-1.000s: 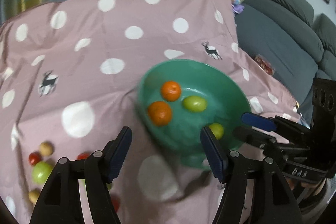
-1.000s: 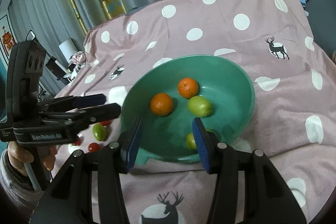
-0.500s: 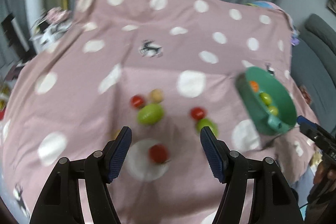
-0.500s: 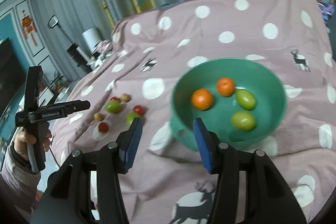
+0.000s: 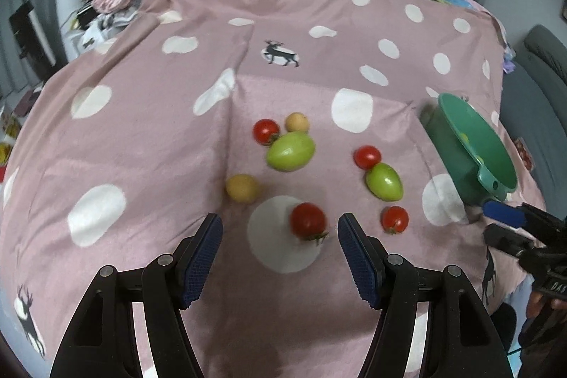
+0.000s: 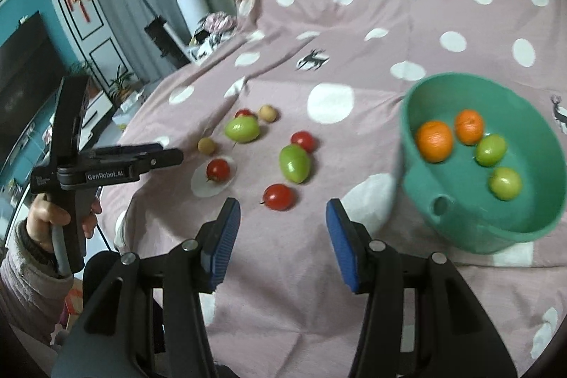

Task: Organize fruits
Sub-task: 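Move both open tools back over the remaining fruits, then grasp a green fruit with the left tool while the right tool grasps another, then lift both held green fruits and carry them toward the green bowl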

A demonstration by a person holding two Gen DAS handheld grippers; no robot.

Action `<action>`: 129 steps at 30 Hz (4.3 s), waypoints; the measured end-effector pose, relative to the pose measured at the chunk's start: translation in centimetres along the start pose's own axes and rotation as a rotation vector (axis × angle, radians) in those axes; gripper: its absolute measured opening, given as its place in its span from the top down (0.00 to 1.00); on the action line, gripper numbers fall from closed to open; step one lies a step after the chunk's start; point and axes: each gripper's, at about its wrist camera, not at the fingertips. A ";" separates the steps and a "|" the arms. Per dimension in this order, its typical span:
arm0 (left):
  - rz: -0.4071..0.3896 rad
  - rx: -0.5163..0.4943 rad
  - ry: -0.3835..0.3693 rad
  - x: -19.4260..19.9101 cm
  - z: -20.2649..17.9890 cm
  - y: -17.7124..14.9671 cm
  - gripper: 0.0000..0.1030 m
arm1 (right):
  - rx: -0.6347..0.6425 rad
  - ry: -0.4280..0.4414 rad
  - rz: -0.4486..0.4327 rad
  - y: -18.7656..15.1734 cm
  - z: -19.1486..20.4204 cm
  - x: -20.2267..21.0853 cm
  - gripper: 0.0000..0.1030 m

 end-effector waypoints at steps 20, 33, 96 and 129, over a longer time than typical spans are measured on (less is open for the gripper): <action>0.080 -0.109 -0.071 -6.7 -1.2 3.3 0.34 | 0.054 -0.050 0.141 2.2 0.2 -8.4 0.50; 0.133 -0.164 -0.085 -9.7 -1.2 4.5 0.38 | 0.028 -0.037 0.210 2.0 -0.6 -11.1 0.53; 0.097 -0.111 -0.062 -6.3 -2.4 1.6 0.64 | -0.043 0.031 0.110 0.9 -0.8 -7.5 0.66; -0.061 -0.202 -0.055 1.2 -8.1 2.9 0.64 | -0.021 0.044 -0.072 1.8 0.5 1.6 0.66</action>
Point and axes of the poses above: each gripper's, at about its wrist camera, not at the fingertips, and x roughly against the way its jaws point, z to its left, y to its top, and after that the axes turned 9 degrees about -z, right-handed
